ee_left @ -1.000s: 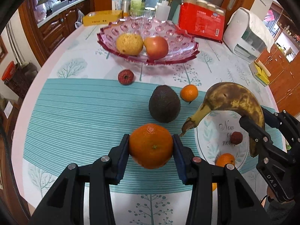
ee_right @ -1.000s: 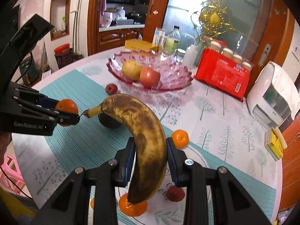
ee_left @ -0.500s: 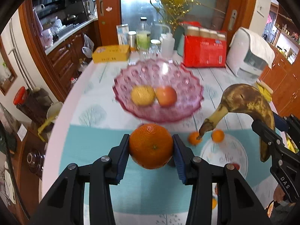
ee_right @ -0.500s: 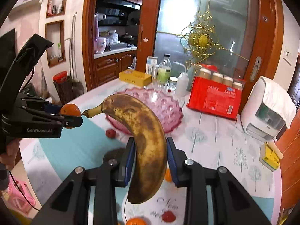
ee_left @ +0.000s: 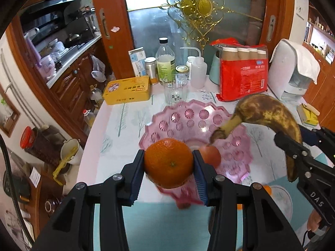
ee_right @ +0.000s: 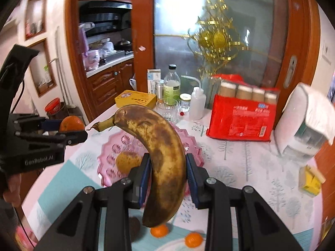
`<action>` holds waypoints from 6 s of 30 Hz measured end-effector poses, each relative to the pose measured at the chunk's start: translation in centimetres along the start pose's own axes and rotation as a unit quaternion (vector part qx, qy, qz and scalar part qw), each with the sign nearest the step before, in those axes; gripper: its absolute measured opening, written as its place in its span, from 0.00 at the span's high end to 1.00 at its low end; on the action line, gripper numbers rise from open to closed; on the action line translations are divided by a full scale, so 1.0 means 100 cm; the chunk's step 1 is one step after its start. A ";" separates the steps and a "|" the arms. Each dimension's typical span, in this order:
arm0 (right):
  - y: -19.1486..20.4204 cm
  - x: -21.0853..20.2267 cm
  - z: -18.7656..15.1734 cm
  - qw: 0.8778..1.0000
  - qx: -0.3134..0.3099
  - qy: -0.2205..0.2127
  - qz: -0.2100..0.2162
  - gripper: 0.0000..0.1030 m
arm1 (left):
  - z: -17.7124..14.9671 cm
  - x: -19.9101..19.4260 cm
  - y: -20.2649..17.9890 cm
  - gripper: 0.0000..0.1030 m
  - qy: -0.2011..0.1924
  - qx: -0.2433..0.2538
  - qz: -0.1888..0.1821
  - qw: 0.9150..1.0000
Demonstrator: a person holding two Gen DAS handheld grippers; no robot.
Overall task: Organize fruits
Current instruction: 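Lift and carry the orange and banana with both tools into the pink bowl, then open both tools to release the fruit and withdraw from the bowl, then grasp the avocado with the left tool while the right tool grasps a mandarin orange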
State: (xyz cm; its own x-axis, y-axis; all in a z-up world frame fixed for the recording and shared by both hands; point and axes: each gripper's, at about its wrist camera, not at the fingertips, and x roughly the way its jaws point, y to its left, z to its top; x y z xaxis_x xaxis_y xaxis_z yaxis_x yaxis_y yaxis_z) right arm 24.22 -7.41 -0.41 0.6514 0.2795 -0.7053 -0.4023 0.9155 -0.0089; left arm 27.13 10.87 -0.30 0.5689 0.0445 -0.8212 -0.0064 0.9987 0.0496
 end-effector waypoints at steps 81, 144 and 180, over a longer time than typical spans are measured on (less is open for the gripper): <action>-0.013 -0.033 -0.033 0.990 0.140 0.030 0.002 0.46 | -0.046 -0.031 0.004 0.15 -0.008 -0.059 -0.031 0.998; -0.011 -0.039 -0.274 0.968 0.113 0.220 0.037 0.41 | -0.201 0.031 -0.095 0.13 0.125 -0.015 -0.052 0.991; -0.021 -0.008 -0.247 0.970 0.140 0.198 0.003 0.57 | -0.184 0.114 -0.110 0.46 0.158 -0.044 -0.088 0.982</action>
State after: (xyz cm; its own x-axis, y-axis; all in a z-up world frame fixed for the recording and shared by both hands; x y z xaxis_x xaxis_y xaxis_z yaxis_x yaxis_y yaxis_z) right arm 8.67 -16.66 -17.37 0.3301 0.2022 -0.9221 -0.1793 0.9724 0.1490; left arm 18.52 0.78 -20.68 0.2835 -0.1386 -0.9489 -0.0103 0.9890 -0.1476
